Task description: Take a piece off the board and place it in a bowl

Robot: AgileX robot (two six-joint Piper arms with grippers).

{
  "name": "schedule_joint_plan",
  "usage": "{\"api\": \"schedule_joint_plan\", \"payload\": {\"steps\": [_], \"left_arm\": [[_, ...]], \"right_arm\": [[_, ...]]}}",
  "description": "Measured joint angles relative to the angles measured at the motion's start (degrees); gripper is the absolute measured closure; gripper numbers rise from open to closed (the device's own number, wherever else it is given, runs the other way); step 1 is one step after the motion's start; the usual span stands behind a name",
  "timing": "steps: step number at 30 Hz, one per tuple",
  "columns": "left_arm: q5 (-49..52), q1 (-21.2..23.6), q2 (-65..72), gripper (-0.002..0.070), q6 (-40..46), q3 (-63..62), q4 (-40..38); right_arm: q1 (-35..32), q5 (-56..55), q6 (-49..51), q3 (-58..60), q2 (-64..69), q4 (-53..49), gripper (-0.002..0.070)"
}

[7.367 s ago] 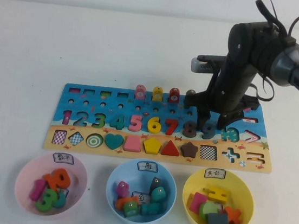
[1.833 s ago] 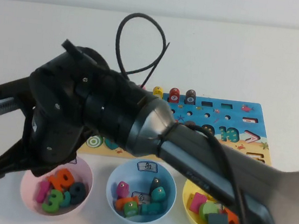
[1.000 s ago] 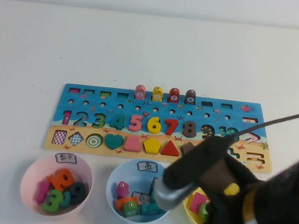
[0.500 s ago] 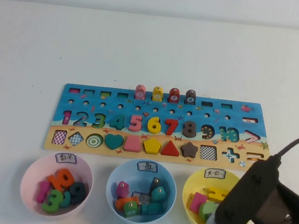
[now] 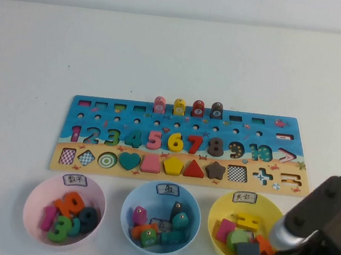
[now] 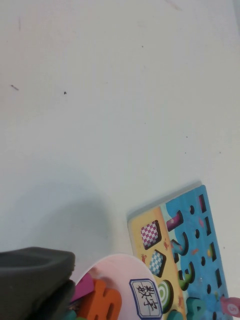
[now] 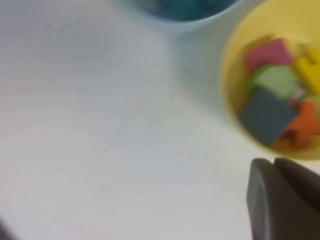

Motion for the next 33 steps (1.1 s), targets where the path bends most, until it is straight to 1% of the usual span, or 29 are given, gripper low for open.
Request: {"api": "schedule_joint_plan", "payload": {"steps": [5, 9, 10, 14, 19, 21, 25, 29, 33], "left_arm": [[0.0, 0.0, 0.0, 0.0677, 0.0, 0.0, 0.0], [0.0, 0.0, 0.0, 0.0677, 0.0, 0.0, 0.0], [0.0, 0.0, 0.0, 0.0677, 0.0, 0.0, 0.0], [0.0, 0.0, 0.0, 0.0677, 0.0, 0.0, 0.0], [0.0, 0.0, 0.0, 0.0678, 0.0, 0.0, 0.0], [0.0, 0.0, 0.0, 0.0678, 0.0, 0.0, 0.0], [0.0, 0.0, 0.0, 0.0678, 0.0, 0.0, 0.0], [0.0, 0.0, 0.0, 0.0678, 0.0, 0.0, 0.0], [0.0, 0.0, 0.0, 0.0678, 0.0, 0.0, 0.0]], "right_arm": [[-11.62, -11.9, 0.0, 7.37, -6.6, -0.12, 0.0692], [-19.39, -18.89, 0.0, 12.82, -13.15, -0.24, 0.0692], [-22.63, -20.77, 0.0, 15.01, -16.21, -0.24, 0.0692], [-31.18, -23.32, 0.0, 20.58, -25.31, -0.31, 0.0692], [-39.81, -26.48, 0.0, 27.29, -37.13, -0.31, 0.0692], [-42.41, -29.86, 0.0, 30.19, -41.74, -0.31, 0.0692], [-45.3, -35.99, 0.0, 35.27, -48.96, -0.31, 0.0692], [-46.23, -38.85, 0.0, 39.55, -54.68, -0.31, 0.0693], [-46.37, -39.08, 0.0, 40.93, -58.67, -0.31, 0.0692]]}}
